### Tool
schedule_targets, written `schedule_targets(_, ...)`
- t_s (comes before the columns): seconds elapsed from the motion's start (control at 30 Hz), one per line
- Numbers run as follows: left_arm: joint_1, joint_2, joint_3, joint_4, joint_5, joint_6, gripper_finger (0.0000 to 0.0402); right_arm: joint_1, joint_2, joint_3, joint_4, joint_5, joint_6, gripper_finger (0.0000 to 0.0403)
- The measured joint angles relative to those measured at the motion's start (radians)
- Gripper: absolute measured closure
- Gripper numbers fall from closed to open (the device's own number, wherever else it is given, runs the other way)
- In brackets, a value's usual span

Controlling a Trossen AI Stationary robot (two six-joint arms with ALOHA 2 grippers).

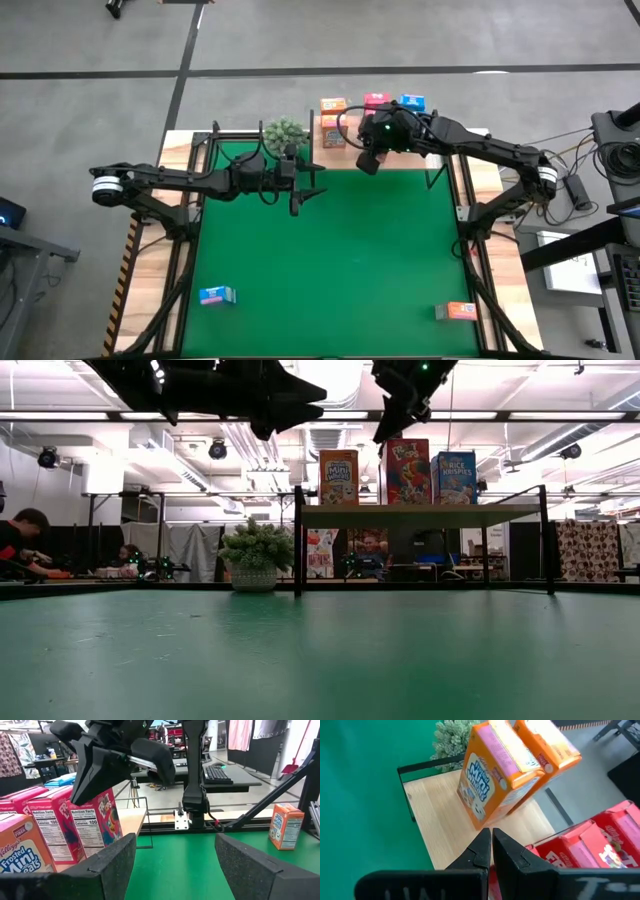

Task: Stack cereal on shelf
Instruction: Put the red cereal box on the shelf aligned with the other red cereal box

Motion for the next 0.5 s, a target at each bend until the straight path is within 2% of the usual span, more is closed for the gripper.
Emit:
schedule_targets(0.2, 0.000, 0.000, 0.000, 0.000, 0.000, 0.000, 0.0146, -0.001, -0.001, 0.000, -0.027, 0.048, 0.000, 0.0394)
schedule_targets(0.5, 0.000, 0.000, 0.000, 0.000, 0.000, -0.001, 0.0146, -0.001, -0.002, 0.000, -0.030, 0.050, -0.004, 0.0394)
